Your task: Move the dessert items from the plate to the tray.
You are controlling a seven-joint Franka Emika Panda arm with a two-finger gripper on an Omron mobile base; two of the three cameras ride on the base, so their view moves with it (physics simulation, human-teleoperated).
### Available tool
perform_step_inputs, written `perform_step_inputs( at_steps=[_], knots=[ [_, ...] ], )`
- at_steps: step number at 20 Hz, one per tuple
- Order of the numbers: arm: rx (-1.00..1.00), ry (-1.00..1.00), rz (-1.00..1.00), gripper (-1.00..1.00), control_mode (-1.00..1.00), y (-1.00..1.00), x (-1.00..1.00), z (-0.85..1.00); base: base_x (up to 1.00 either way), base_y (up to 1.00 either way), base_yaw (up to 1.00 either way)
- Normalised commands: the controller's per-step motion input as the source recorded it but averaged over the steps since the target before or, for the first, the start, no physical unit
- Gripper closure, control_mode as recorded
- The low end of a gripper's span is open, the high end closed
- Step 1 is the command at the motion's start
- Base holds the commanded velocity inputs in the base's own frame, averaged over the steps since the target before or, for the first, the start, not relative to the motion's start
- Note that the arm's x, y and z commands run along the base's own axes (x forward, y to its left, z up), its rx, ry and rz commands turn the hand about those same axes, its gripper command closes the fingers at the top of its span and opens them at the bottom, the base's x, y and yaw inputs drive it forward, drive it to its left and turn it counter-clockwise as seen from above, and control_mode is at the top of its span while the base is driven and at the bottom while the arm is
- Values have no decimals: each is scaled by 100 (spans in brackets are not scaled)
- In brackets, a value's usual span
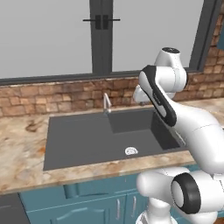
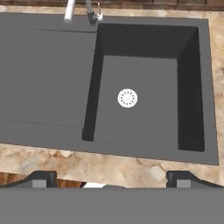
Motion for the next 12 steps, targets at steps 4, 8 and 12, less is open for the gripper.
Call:
perform_step_inputs(
  at_steps=[4, 8, 12],
  knots=[
    [0, 0, 0, -100, 100, 0, 0, 0, 0, -67, 0],
    [0, 0, 0, -100, 100, 0, 0, 0, 0, -66, 0],
    [0, 0, 0, -100, 100, 0, 0, 0, 0, -63, 0]
  ],
)
